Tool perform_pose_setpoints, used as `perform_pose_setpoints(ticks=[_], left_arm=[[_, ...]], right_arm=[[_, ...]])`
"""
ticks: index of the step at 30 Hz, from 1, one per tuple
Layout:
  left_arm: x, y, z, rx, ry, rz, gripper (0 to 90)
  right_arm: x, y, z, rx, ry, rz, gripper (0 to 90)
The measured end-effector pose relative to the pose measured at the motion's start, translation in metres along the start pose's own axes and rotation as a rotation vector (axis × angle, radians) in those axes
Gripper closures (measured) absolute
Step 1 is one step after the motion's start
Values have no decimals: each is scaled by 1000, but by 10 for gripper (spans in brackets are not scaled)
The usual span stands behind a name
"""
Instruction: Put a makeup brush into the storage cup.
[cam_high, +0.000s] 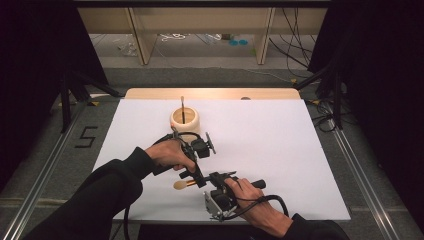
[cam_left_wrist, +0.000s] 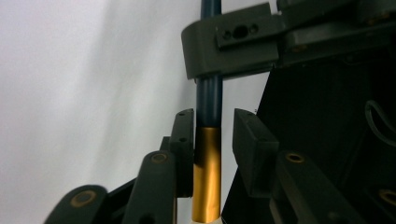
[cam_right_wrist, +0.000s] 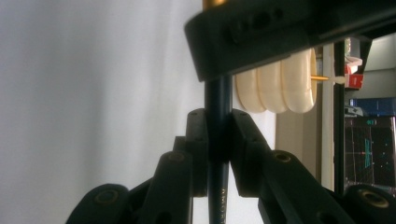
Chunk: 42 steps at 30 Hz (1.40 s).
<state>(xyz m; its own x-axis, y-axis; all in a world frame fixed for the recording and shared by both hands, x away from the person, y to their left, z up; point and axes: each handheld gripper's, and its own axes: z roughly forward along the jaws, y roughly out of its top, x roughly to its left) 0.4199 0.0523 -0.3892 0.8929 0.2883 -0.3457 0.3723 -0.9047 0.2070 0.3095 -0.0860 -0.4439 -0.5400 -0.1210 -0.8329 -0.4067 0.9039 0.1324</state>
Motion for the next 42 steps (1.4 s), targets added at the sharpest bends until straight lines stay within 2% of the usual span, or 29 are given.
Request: perform_pose_setpoints(ticks=[1,2,4,5,6,7,8,9,10,12,13,14,15,18,21,24,25,26,27,29,30,31,32,33,34,36,39,40,42], left_arm=[[0,0,-1,-7,2,3,655],[1,-1,-2,-13,4,0,645],[1,-2,-5,-32,11,-2,606],[2,-3,-7,-46,7,-2,587],[2,-4,-9,-49,5,-1,587],[2,-5,-12,-56,12,3,573],[2,-6,-13,-68,15,2,564],[2,-7,-16,-69,19,3,553],[1,-8,-17,-103,25,-6,543],[-1,-10,-22,-168,26,-44,525],[0,-11,-25,-171,34,-30,522],[0,-12,-28,-191,39,-27,515],[0,-14,-32,-204,49,-23,502],[-1,-18,-41,-281,79,-52,490],[-1,-24,-48,-317,107,-46,469],[-2,-28,-54,-363,138,-53,434],[-2,-29,-56,-381,151,-54,419],[-2,-31,-58,-397,161,-57,408],[-2,-34,-60,-420,180,-63,386],[-1,-39,-64,-450,209,-57,373],[-1,-40,-65,-466,215,-60,369],[-1,-43,-66,-482,226,-55,362],[-2,-46,-67,-508,243,-58,347],[-3,-48,-68,-524,254,-62,335],[-3,-50,-70,-549,264,-65,323],[-5,-55,-72,-608,277,-81,314],[-7,-60,-72,-645,307,-83,291],[-8,-62,-72,-661,310,-88,291],[-11,-66,-69,-674,319,-82,274]], right_arm=[[-2,-1,0,4,-5,-8,790],[-1,-2,0,-5,-5,15,790],[-3,-3,0,-2,-4,2,790],[0,-4,-2,24,6,51,790],[0,-4,-2,24,6,51,790],[-2,-4,-2,11,-4,26,790],[-3,-6,-1,-1,-6,28,790],[-3,-6,-2,13,-8,36,790],[-5,-8,1,-24,1,18,790],[-7,-9,-1,-10,3,37,790],[-6,-10,-1,-13,5,63,790],[-7,-11,-2,-10,1,50,790],[-9,-13,-2,-24,10,73,790],[-12,-16,-2,-29,6,92,790],[-13,-21,-3,-37,28,192,790],[-17,-27,-2,-49,34,218,790],[-17,-28,-2,-49,55,244,790],[-19,-30,-1,-56,48,229,790],[-20,-33,-2,-58,67,297,790],[-24,-35,-1,-77,65,274,790],[-25,-37,0,-97,64,327,790],[-26,-39,0,-105,76,357,790],[-30,-44,0,-103,84,333,790],[-29,-44,-1,-112,96,448,790],[-32,-50,-1,-120,114,496,790],[-33,-52,-1,-124,119,517,790],[-40,-63,-1,-151,133,598,790],[-40,-63,-1,-151,133,598,790],[-42,-67,-1,-165,136,634,790]])
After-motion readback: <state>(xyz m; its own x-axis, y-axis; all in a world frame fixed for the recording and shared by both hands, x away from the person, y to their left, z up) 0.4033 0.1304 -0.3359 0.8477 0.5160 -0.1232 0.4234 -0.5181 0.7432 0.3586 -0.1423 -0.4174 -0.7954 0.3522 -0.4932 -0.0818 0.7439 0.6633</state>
